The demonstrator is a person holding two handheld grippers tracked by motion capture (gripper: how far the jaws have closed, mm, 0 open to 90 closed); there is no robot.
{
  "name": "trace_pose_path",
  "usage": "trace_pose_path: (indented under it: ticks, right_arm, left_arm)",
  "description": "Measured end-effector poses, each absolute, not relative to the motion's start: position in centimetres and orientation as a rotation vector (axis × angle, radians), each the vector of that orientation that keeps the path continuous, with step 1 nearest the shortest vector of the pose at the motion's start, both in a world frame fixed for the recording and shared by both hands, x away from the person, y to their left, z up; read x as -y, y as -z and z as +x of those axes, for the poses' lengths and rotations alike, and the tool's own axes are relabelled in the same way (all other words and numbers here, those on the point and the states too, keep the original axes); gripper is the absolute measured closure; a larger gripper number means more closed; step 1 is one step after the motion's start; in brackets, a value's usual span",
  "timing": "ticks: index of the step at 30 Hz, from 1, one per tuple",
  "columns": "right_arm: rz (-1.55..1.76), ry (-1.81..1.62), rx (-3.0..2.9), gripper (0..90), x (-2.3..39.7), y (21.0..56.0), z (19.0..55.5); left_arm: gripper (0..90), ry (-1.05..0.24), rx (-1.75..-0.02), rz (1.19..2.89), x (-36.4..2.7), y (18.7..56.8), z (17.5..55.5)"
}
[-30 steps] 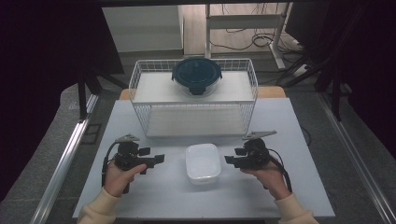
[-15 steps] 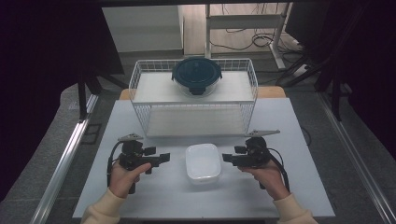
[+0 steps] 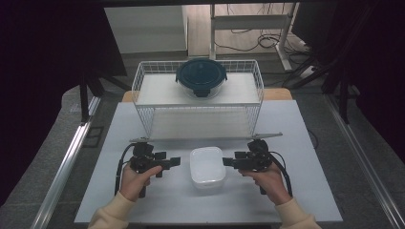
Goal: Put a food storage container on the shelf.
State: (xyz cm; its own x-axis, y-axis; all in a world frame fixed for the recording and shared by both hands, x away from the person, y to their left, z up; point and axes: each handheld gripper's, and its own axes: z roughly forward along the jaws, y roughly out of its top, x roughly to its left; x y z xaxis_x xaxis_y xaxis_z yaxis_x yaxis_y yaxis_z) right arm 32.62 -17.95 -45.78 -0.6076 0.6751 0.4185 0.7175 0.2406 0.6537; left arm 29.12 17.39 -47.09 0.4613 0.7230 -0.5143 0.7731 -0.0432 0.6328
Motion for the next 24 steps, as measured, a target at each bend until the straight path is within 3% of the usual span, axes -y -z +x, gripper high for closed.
trace_pose_path:
  ticks: [11,24]
  right_arm:
    - [-1.357,1.256,2.377,33.6,17.1,46.9,33.4]
    - [-1.360,1.222,2.312,38.7,16.5,48.1,34.0]
  left_arm:
    - [26.2,0.237,-1.303,1.736,-15.6,48.8,30.1]
    - [32.3,0.317,-1.332,1.710,-14.4,49.8,30.6]
